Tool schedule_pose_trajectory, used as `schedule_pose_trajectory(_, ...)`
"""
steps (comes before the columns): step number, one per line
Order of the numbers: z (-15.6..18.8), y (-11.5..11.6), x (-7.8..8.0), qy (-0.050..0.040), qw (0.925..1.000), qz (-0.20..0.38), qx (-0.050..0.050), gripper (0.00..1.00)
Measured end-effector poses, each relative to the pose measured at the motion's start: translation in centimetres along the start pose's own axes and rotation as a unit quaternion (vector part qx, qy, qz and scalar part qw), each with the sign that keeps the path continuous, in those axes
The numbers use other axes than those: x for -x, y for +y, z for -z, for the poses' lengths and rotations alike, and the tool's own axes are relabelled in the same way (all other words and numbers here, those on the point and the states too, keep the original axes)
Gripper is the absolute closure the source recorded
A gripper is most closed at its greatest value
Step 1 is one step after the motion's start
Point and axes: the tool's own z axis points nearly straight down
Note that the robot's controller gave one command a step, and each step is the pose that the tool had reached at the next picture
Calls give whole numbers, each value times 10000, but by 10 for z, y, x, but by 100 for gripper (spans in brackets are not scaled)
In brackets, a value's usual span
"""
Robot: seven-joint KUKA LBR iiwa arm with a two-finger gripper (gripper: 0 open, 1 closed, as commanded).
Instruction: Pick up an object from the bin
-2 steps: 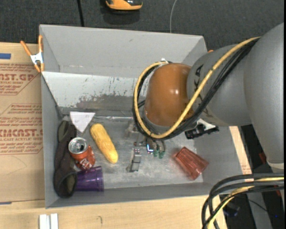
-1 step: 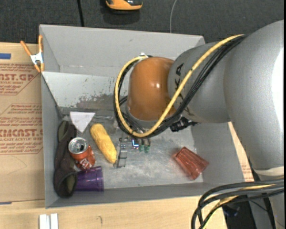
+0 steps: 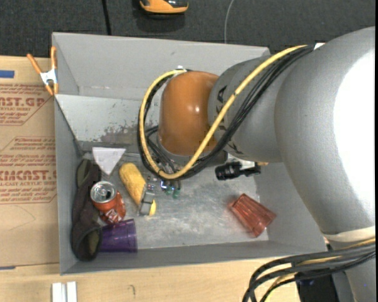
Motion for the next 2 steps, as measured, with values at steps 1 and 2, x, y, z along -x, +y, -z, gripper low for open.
schedule_pose_trajectory(1, -74, -16, 10, 1, 9983, 588, -4, 0)
schedule_pose_trajectory(2, -72, -22, 10, -2, 10000, -75, 2, 100)
